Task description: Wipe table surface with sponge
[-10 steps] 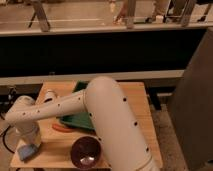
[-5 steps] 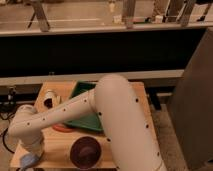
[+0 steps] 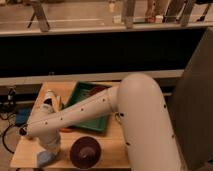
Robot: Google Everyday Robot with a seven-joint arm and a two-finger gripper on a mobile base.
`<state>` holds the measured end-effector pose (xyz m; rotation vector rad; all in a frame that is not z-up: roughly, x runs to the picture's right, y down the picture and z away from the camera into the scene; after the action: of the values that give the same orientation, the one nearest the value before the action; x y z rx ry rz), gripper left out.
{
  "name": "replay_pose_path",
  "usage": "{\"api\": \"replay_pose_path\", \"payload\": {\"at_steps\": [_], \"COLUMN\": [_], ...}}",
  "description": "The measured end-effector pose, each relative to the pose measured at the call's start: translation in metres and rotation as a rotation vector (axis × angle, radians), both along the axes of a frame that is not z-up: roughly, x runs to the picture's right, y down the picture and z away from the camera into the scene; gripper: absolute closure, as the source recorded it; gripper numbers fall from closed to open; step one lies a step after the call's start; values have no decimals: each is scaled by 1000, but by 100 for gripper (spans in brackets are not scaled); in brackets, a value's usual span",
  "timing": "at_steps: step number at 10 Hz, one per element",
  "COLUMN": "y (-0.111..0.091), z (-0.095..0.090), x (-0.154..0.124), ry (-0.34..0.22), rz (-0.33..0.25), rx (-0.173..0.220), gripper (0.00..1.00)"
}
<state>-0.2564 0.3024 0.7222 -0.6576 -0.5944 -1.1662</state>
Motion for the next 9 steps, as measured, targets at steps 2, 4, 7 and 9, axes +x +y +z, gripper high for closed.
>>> {"api": "replay_pose_path", "payload": {"at_steps": [2, 4, 7, 9], "y": [-10, -28, -51, -54], "z": [16, 37, 47, 41], "x": [4, 2, -25, -59], "ry": [15, 5, -58, -124], "rz": [31, 59, 83, 63], "rx": [15, 40, 75, 83], "gripper": [100, 100, 100, 100]}}
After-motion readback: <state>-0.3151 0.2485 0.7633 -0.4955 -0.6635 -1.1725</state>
